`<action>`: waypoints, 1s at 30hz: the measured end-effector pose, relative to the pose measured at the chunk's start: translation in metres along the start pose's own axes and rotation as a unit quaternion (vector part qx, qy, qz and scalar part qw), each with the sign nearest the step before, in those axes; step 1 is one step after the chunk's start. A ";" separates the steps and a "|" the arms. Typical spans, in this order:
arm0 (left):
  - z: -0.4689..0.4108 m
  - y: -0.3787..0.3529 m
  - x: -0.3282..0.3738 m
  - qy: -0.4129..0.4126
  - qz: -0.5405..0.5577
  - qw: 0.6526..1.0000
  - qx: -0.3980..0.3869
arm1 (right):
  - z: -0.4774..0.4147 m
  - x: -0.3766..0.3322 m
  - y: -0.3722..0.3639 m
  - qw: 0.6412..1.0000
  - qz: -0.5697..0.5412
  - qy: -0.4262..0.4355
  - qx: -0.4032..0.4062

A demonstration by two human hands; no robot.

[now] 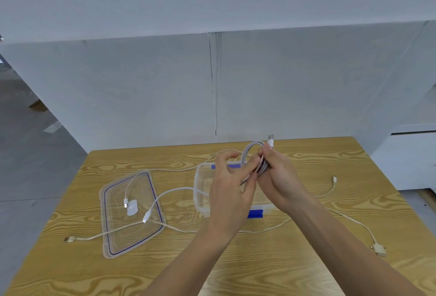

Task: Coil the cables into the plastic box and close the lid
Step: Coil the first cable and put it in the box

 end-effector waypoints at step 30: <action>0.049 0.082 -0.155 0.483 0.473 0.736 -0.046 | 0.010 -0.034 -0.020 0.988 0.077 -0.022 -0.131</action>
Point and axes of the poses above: each hand's wrist, its own z-axis away from the middle knuckle, its own y-axis out of the back of the hand, x = y × z, the point moved 9 cm from there along -z, towards the middle knuckle, and after that the axes turned 6 degrees about x, right-handed, at the moved point
